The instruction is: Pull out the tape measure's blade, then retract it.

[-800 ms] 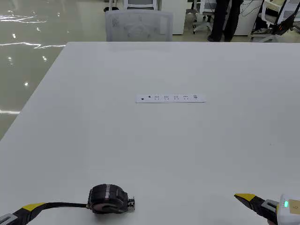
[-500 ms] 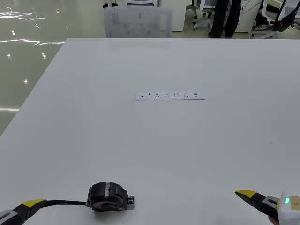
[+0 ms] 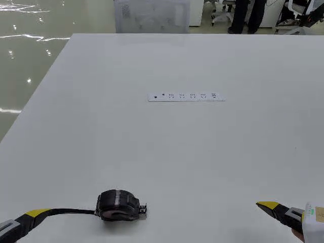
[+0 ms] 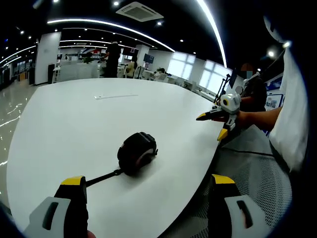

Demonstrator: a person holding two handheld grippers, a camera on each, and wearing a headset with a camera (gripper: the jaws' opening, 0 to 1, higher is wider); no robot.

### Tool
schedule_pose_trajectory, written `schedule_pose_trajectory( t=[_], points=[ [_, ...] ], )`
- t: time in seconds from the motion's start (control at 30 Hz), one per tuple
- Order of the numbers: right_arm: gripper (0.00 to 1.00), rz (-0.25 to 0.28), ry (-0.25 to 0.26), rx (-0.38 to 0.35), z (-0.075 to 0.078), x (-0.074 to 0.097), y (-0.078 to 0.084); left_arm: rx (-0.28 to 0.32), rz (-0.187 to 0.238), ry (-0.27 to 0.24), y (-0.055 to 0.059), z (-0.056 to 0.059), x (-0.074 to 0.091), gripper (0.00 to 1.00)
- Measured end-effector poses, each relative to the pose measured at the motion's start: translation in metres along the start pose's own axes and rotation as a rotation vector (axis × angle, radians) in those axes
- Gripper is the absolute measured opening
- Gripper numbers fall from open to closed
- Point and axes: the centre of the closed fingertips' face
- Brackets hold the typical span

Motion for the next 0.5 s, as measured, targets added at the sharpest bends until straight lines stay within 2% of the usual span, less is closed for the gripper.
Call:
schedule_pose_trajectory(
  t=[0.5],
  points=[
    [0.93,0.001,0.002,0.005,0.0024,0.0015,0.002,0.001,0.007,0.008,-0.0026,0.0018,-0.0032,1.0]
  ],
)
Point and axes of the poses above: the centre of the closed fingertips' face, and the gripper's own axes: x roughly backward along the fingers, z roughly to its right, y roughly out of its underside, and after that the axes turned 7 degrees about z, right-handed
